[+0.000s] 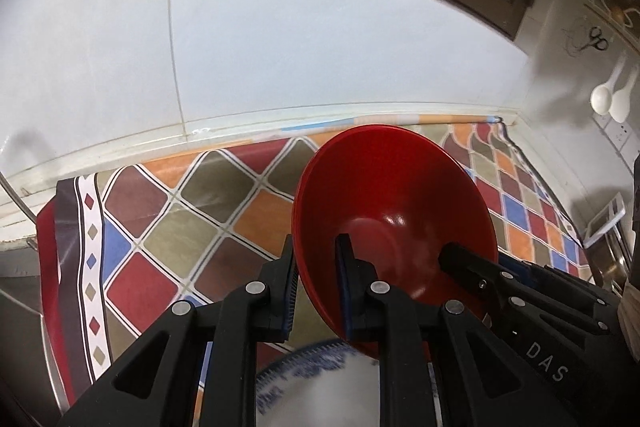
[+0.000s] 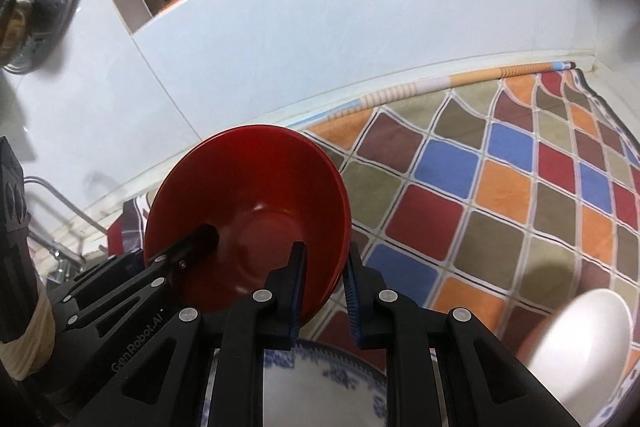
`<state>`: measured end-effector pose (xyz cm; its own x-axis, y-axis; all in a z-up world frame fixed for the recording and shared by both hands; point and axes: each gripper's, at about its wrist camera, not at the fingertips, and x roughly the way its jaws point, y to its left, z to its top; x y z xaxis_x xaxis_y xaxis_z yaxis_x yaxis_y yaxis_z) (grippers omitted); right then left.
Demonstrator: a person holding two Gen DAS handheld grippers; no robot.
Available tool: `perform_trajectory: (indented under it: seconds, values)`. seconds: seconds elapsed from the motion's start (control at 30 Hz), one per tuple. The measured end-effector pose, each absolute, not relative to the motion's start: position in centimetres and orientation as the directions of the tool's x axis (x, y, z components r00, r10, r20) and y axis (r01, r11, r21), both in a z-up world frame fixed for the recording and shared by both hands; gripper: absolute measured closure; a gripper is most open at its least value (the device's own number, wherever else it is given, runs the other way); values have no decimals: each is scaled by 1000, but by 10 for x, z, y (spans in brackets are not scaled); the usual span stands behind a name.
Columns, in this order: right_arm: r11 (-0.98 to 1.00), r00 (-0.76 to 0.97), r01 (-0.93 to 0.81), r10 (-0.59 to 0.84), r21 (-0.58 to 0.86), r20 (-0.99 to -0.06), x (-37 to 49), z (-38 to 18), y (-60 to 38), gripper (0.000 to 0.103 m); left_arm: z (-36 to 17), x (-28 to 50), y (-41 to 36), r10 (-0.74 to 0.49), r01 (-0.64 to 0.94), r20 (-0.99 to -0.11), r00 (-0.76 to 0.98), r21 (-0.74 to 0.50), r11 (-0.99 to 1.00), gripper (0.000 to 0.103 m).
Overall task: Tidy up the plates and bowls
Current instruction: 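Lift the red bowl and lower it into the white bowl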
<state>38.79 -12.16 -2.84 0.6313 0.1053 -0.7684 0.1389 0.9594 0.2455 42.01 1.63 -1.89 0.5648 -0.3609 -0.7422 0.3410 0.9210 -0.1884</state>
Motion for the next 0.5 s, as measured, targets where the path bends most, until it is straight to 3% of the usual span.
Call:
perform_trajectory:
  seconds: [0.5]
  values:
    - [951, 674, 177, 71, 254, -736, 313, 5, -165, 83, 4, 351, -31, -453, 407, -712, 536, -251, 878, 83]
